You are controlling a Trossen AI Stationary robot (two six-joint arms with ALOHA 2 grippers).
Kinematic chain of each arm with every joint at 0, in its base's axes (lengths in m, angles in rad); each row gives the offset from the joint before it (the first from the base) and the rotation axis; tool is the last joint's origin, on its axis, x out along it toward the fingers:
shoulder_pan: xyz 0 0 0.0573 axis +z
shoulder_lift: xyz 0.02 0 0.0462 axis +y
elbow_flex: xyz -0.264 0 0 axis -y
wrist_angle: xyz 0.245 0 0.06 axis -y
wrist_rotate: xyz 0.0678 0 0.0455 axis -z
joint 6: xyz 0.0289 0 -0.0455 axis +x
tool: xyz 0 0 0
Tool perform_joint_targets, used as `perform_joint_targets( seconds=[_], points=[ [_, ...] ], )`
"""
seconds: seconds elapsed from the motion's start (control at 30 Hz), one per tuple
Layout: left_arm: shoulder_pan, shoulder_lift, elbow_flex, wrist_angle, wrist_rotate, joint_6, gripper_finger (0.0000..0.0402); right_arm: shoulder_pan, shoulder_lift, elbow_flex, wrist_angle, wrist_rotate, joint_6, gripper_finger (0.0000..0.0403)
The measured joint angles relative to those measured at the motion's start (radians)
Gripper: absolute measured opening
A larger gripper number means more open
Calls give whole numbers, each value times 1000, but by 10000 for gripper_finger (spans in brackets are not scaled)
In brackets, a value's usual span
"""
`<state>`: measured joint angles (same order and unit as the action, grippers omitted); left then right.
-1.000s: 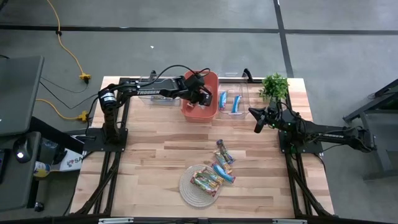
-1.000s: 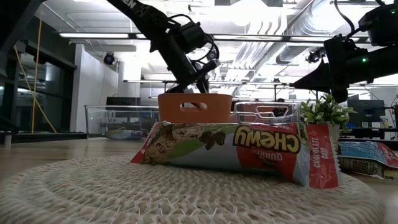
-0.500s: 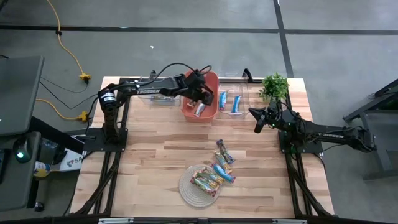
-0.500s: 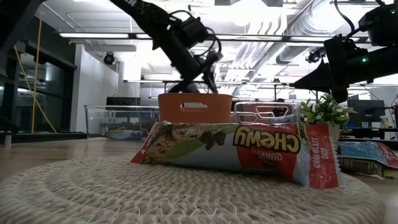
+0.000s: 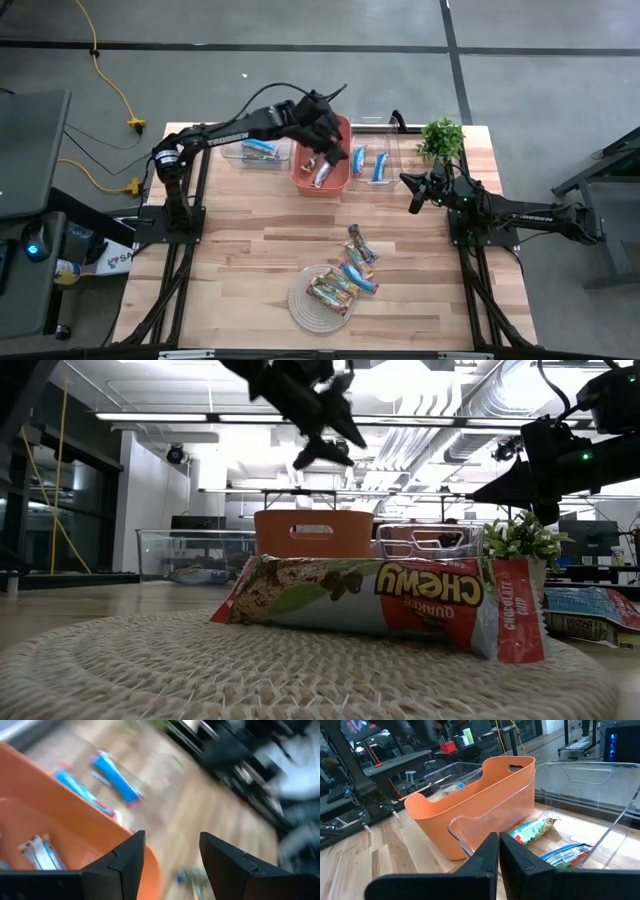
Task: Pick and place Granola Bars by type
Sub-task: Put the red granola bar into the right transparent bin
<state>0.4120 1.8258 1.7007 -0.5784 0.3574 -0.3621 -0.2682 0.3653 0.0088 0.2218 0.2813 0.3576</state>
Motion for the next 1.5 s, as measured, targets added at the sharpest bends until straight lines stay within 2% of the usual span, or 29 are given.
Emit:
perform_joint_targets(
  seconds=[0.17, 0.3, 0.47, 0.57, 1.0, 1.23, 1.5],
  points=[
    [-36, -72, 21, -208, 105, 231, 185, 0, 0, 0, -1, 0, 0, 0],
    [-88, -127, 21, -375, 99, 351, 185, 0, 0, 0, 0, 0, 0, 0],
    [-193, -175, 21, -459, 96, 418, 185, 0, 0, 0, 0, 0, 0, 0],
    [-273, -190, 21, -485, 44, 441, 185, 0, 0, 0, 0, 0, 0, 0],
    [-616, -189, 21, -501, -369, 520, 185, 0, 0, 0, 0, 0, 0, 0],
    [-764, -159, 19, -460, -455, 580, 185, 0, 0, 0, 0, 0, 0, 0],
    [-860, -65, 20, -426, -441, 630, 185, 0, 2, 0, 5, -1, 0, 0]
  ],
)
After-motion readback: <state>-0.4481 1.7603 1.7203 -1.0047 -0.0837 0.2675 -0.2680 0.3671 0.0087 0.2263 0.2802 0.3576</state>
